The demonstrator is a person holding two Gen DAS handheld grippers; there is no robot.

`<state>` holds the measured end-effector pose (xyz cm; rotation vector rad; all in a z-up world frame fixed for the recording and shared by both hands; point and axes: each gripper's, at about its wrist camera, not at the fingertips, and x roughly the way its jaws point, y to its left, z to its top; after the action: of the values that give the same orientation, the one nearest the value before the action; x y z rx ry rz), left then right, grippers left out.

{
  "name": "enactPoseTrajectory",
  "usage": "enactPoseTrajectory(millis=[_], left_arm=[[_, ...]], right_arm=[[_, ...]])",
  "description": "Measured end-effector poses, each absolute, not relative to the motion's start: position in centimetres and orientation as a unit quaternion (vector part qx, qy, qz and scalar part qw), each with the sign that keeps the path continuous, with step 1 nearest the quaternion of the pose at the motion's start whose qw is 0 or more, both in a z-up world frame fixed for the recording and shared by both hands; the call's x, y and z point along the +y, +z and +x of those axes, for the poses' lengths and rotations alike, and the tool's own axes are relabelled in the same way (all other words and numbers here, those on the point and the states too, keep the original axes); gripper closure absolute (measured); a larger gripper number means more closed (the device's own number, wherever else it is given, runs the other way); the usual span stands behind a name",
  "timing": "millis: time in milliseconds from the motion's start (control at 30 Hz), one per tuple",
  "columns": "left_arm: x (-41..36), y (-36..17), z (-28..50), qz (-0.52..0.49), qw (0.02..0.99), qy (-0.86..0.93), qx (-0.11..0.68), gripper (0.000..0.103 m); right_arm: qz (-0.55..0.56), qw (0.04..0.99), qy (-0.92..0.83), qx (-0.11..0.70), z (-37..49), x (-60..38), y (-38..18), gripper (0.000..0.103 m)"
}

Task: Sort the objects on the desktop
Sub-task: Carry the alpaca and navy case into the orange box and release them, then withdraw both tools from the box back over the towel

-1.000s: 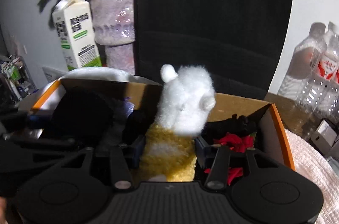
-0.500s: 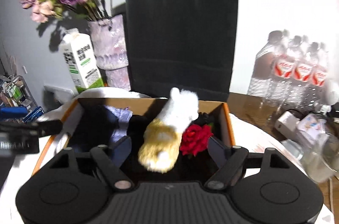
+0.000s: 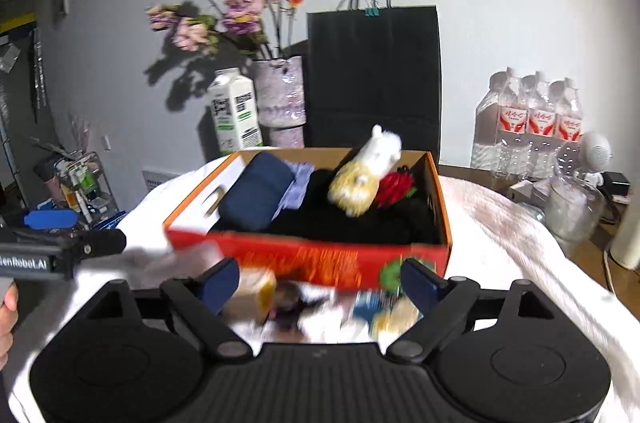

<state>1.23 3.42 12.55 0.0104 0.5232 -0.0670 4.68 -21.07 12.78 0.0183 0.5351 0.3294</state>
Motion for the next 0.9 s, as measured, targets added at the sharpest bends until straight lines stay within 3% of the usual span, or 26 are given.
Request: enactPoseTrajectory(millis=[267,500,900], left_arm=[[1.9,8.5,-8.2,0.024,0.969,-0.014,0.246,0.0],[1.1,5.7,-13.2,0.025,0.957,-0.037,0.285,0.0],[1.8,5.2,-10.5,-0.004,0.958,-0.005,0.287,0.0]], right_arm=[[0.012,0.959,0.149,0.243,-5.8,-20.9,8.3,0.011],[0.021,0.953,0.149,0.262,-11.3,-20.1,5.7,0.011],[0.012,0.963,0.134,0.234,-12.2,-19.7,5.7,0.012]])
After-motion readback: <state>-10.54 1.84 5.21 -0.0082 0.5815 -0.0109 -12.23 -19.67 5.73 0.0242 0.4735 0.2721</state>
